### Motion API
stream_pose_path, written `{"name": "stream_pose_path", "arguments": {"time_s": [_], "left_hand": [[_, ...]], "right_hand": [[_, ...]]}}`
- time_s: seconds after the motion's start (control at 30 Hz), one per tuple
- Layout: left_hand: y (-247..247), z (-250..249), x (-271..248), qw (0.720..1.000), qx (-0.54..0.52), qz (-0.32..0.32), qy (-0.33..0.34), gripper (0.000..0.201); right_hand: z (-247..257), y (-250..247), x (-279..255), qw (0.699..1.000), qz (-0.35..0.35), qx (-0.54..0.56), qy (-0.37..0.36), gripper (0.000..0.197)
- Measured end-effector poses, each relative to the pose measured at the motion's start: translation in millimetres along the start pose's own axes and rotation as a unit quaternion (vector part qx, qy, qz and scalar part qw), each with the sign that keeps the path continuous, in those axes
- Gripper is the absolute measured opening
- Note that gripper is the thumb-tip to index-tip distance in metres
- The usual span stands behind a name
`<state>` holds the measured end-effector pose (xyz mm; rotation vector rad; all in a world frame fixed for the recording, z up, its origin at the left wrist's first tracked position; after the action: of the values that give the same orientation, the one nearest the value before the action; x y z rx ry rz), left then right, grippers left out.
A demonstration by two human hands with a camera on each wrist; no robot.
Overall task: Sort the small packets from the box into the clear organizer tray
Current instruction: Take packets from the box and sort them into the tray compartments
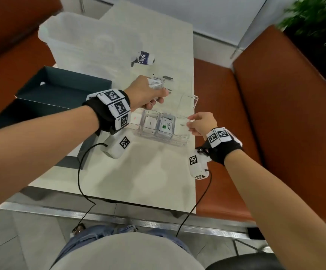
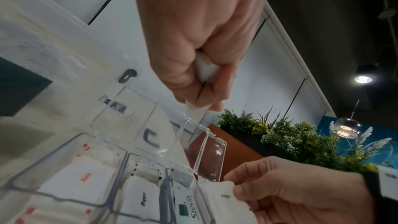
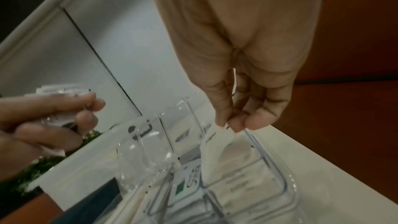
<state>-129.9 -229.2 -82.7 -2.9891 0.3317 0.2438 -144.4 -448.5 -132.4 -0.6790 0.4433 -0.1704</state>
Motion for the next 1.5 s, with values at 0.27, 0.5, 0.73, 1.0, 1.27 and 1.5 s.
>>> {"name": "stream_pose_path", "arguments": {"time_s": [0.27,0.5,0.73,1.0,1.27,1.5], "left_hand": [[-6.4,7.6,3.4,0.999,-0.037,-0.011,-0.024,0.022],[-6.7,6.8,-2.3,0.966,-0.196,0.046,-0.160,0.068],[-7.6,3.3,-7.5,0.945,-0.234,0.128,-0.187,0.067],[-23.8,6.5,-4.3,0.948,-0.220,0.146,-0.178,0.042],[-34.9,14.6,8.6,0.962,-0.199,0.053,-0.181,0.035],[-38.1,16.6,10.5,0.966,-0.189,0.047,-0.169,0.034]], "right_hand": [[-4.2,7.8,5.0,0.988,-0.046,-0.136,-0.054,0.027],[43.2,4.5,-16.2,0.974,-0.061,-0.086,-0.202,0.021],[101.7,24.8,-45.4,0.956,0.037,0.001,-0.292,0.034],[102.6,27.2,-39.1,0.967,0.010,0.068,-0.247,0.023],[106.0,25.4,-41.7,0.960,-0.074,0.109,-0.249,0.010],[104.7,34.5,-41.3,0.969,-0.024,0.099,-0.226,0.019]]}}
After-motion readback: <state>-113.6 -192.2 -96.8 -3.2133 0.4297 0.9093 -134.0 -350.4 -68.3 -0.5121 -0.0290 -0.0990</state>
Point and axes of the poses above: each hand's wrist, its own x-axis towards the middle knuckle, its own y-axis out of the palm, z = x × y, the point moved 2 cm from there along x, towards the middle knuckle, and after that the axes turned 2 degrees about -x, right-handed, at the moved point
